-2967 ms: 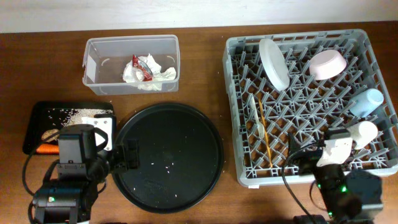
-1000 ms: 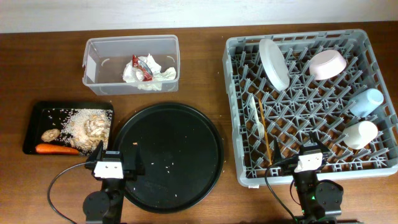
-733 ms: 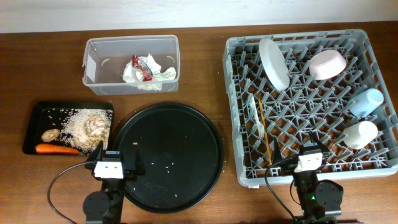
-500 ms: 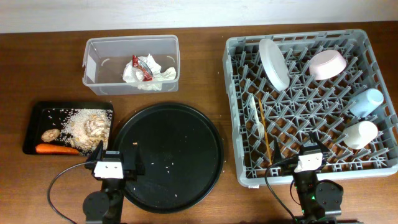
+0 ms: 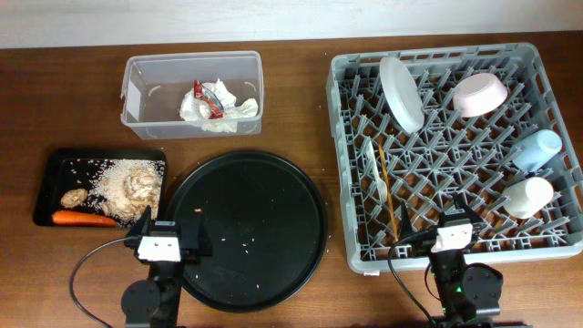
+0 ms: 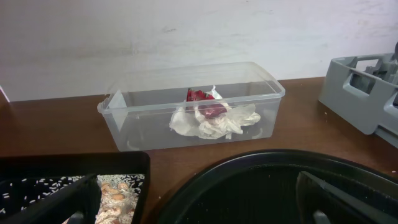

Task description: Sort waste into correct bins and load items into the dishwasher rack

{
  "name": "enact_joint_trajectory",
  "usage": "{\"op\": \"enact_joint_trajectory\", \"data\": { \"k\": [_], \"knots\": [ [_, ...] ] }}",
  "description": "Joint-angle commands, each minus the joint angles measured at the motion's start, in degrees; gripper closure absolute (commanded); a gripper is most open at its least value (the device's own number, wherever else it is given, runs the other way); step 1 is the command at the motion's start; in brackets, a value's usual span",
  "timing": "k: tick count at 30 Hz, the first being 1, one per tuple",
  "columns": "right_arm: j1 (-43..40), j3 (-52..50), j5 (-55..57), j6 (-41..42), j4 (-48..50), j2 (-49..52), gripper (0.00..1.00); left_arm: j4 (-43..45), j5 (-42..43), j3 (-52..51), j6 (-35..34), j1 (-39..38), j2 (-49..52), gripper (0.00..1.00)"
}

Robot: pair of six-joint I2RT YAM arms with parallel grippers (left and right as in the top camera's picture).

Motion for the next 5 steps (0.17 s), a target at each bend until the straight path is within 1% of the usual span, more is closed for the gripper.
{"op": "enact_joint_trajectory", "data": {
  "k": [1, 5],
  "knots": [
    [-0.20, -0.28, -0.33, -0.37, -0.37, -0.37, 0.01, -0.24, -0.59, -0.28, 0.66, 0.26, -0.33, 0.01],
    [-0.20, -0.28, -0.33, -0.37, -0.37, -0.37, 0.02, -0.24, -0.59, -0.28, 0.66, 0.26, -0.33, 0.01]
  ]
}}
